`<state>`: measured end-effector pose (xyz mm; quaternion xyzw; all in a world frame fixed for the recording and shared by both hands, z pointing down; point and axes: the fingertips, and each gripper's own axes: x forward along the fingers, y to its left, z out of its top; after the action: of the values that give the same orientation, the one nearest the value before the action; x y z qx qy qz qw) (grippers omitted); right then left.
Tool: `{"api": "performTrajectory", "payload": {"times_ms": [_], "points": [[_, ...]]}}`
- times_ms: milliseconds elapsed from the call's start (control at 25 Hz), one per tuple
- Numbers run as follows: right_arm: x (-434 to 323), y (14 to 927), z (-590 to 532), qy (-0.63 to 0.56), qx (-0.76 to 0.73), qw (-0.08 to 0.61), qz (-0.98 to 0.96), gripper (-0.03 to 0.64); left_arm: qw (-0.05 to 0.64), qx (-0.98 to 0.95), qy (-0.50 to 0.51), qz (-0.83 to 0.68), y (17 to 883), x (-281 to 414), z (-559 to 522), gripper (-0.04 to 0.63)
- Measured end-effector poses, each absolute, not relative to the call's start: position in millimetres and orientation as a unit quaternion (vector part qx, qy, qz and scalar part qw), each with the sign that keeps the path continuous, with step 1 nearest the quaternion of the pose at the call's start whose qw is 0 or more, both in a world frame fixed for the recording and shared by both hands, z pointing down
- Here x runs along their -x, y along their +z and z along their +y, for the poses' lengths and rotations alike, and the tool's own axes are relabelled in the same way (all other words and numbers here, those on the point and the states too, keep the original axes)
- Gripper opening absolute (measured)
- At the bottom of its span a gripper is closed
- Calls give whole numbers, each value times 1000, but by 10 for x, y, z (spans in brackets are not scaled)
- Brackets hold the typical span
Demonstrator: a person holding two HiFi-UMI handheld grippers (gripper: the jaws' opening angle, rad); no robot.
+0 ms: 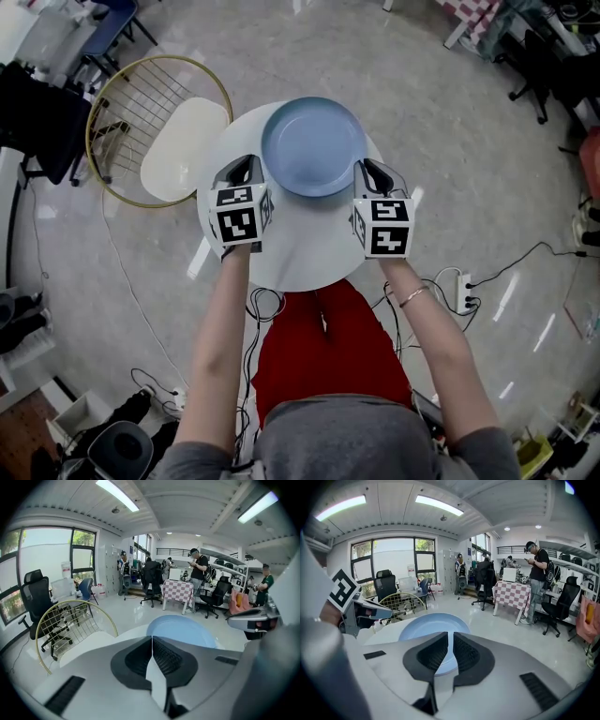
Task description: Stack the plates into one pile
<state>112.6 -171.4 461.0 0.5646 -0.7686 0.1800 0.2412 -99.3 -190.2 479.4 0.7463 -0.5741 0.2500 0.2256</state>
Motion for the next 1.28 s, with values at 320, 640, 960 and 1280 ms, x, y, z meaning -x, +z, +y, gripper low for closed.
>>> {"api": "performTrajectory", "payload": {"times_ms": [320,640,960,1280], "points": [[-1151,4378,-1361,176,-561,206,-782,40,217,-765,214,-567,4560,888,-1522,15],[-1100,4094,-1042,172,-558,172,-793,37,201,-783,183,-560,4242,879,-1230,15],[-1056,3953,-759,168,-560,148,-798,32,188,-796,161,-552,3995,868,-974,15],[-1064,3772,-459,151,-563,140,-800,29,189,-799,137,-554,3816,944,-713,15]]}}
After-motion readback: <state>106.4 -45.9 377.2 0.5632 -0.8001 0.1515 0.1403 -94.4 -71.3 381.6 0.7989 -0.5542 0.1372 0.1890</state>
